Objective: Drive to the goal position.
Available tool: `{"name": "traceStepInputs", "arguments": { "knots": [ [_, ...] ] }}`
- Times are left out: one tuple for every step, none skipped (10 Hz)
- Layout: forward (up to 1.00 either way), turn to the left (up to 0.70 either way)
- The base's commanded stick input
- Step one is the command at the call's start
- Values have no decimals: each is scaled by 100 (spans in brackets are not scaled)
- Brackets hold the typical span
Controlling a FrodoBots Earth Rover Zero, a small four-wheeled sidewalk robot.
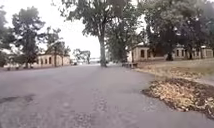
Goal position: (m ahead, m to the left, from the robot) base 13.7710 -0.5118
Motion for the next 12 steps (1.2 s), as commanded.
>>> {"name": "traceStepInputs", "arguments": {
  "knots": [
    [70,4],
    [70,4],
    [70,4],
    [70,4],
    [70,4],
    [70,4],
    [70,4],
    [70,4],
    [70,4],
    [70,4],
    [70,4],
    [70,4]
  ]
}}
